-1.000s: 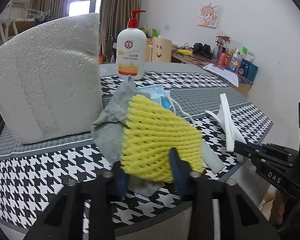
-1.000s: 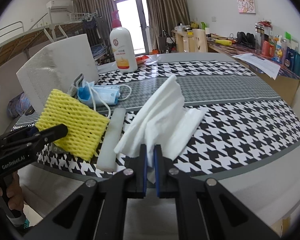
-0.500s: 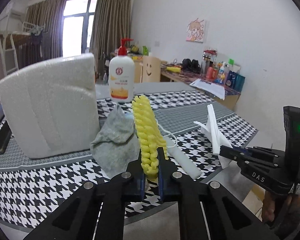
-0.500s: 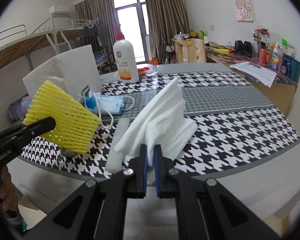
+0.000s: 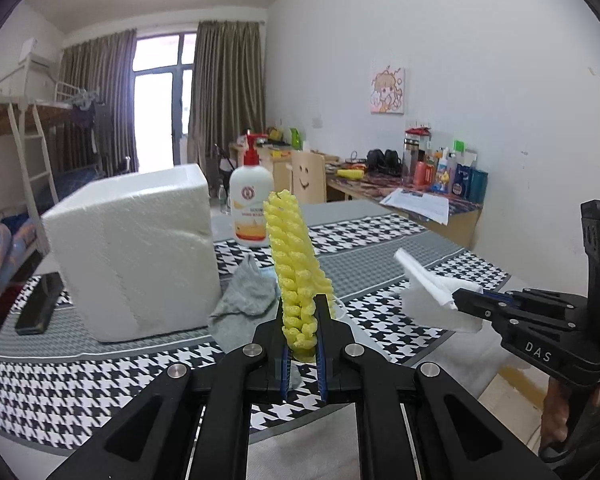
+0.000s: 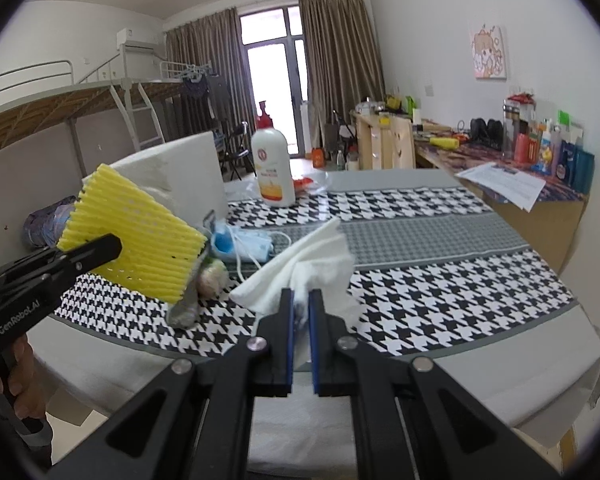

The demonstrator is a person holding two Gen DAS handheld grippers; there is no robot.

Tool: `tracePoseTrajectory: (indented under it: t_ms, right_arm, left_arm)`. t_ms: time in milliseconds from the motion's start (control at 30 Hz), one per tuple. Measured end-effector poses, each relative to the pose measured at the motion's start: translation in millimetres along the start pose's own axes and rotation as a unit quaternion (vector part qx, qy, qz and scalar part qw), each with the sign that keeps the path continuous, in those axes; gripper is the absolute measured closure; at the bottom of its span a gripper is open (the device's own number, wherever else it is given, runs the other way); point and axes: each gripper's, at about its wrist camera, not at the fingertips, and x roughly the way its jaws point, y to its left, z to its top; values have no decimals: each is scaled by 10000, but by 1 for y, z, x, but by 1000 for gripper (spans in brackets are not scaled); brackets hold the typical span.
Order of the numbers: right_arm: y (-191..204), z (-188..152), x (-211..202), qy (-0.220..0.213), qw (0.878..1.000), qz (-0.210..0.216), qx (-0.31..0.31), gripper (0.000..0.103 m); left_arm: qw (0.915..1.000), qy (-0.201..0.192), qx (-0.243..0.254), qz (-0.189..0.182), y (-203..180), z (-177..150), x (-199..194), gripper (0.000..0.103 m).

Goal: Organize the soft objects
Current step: 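Lift the yellow net with the left tool while the right tool regrasps the white tissue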

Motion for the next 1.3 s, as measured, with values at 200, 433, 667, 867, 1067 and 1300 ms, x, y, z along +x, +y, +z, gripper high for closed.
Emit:
tracePoseTrajectory:
  t_ms: [200,433,667,867,1067,1300]
  right_arm:
    - [5,-4,-5,-20,10000,34,-48,94]
    - [-2,-13,7,203,9998,64,55,93]
    - [-5,-22,19,362,9992,18,151,52]
    - [-9,-24,32,477,9986,-59,218,39]
    - [-17,-29,60,871,9948,-424,304,39]
    - [-18,-35,74,1069,9916,-682,264,39]
  left_arm:
    - [9999,-136,1,105,1,-2,-16,93]
    - [9998,-127,5,157,3,-6,-18,93]
    - [9998,-74,-14,180,6,-7,-11,93]
    - [9998,24,-14,188,7,-7,2,92]
    - [9996,6,-24,296,12,-7,7,93]
    - [9994,9,-35,355,19,-8,14,93]
